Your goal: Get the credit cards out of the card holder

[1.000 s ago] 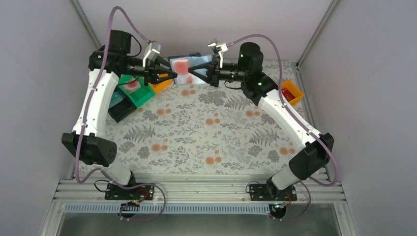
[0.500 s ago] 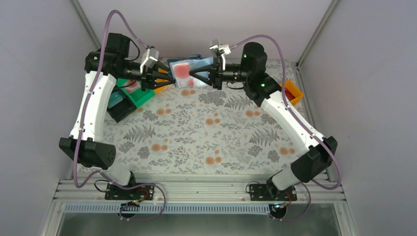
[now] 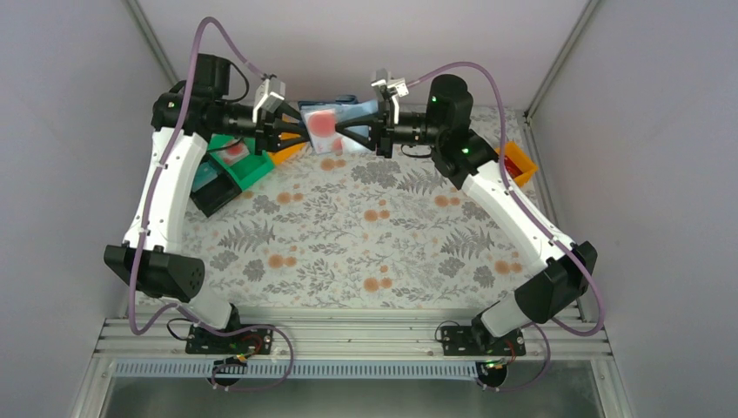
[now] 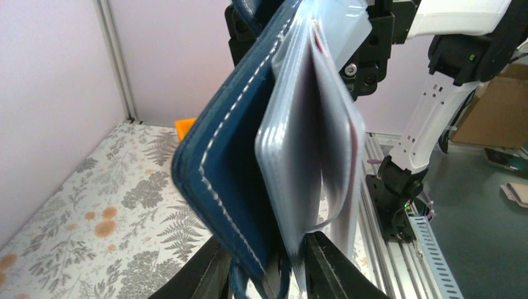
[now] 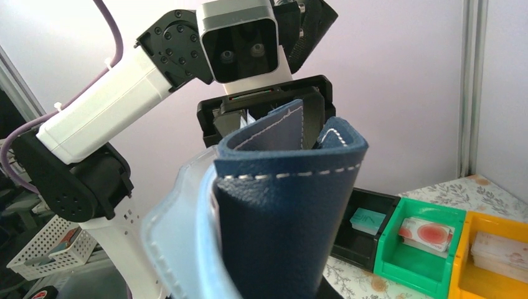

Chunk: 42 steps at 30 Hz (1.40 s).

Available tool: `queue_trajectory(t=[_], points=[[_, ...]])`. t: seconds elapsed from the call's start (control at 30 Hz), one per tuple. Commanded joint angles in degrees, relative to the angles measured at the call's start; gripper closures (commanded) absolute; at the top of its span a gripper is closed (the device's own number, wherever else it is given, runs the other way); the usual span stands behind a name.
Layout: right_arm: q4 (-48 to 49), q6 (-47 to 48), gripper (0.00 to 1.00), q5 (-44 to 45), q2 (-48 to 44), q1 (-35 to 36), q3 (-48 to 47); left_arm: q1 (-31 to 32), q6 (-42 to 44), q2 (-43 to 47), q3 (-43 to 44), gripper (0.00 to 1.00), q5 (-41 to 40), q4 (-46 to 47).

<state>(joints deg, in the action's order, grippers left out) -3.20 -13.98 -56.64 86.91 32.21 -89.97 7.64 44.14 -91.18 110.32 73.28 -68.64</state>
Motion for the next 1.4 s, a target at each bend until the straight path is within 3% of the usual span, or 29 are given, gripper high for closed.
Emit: queue_trajectory(t=[0.0,0.2,0.63,0.73,0.8,0.87,0.97,1.07,1.2,1.27,1.37], points=[[-0.12,-0.47,0.96,2.6,-0.4,0.86,-1.63,1.26,-2.97,0.73,-0.79,0.67,2.39,3.69],[-0.79,-2.03,0.96,7.85,0.31,0.86,-2.24,1.64,3.1,0.87,-4.11,0.53,6.99,-0.85],[-3.44,-0.61,0.89,9.78,3.34,2.4,-3.19,3.9,-7.29,-0.25,-4.91,0.5,5.17,7.76],[-4.81,0.5,0.82,10.83,3.46,2.47,-3.44,3.88,-7.7,-0.31,-5.02,0.69,3.89,7.94],[-6.66,1.52,0.7,12.65,3.33,2.46,-3.82,3.91,-7.78,-0.32,-5.11,0.87,2.64,7.64],[-8.71,2.51,0.6,16.83,2.93,2.33,-4.04,3.92,-8.05,-0.31,-5.41,0.97,0.27,7.25],[-12.23,2.48,0.43,23.7,1.99,0.76,-4.32,3.79,-10.42,-0.28,-6.78,0.98,-6.88,8.26],[-16.66,2.02,0.25,34.17,0.98,-0.4,-4.96,3.79,-15.55,0.42,-8.98,0.98,-20.93,12.19],[-23.84,2.27,0.21,52.18,1.17,-0.16,-6.08,4.08,-19.07,2.01,-11.76,0.98,-46.97,18.57],[-24.25,2.73,0.21,52.97,1.45,0.82,-5.29,4.32,-18.26,2.09,-11.35,0.98,-55.05,19.27],[-18.41,4.2,0.29,38.86,0.75,2.49,-1.35,4.52,-17.59,2.21,-10.61,0.98,-59.18,19.23]])
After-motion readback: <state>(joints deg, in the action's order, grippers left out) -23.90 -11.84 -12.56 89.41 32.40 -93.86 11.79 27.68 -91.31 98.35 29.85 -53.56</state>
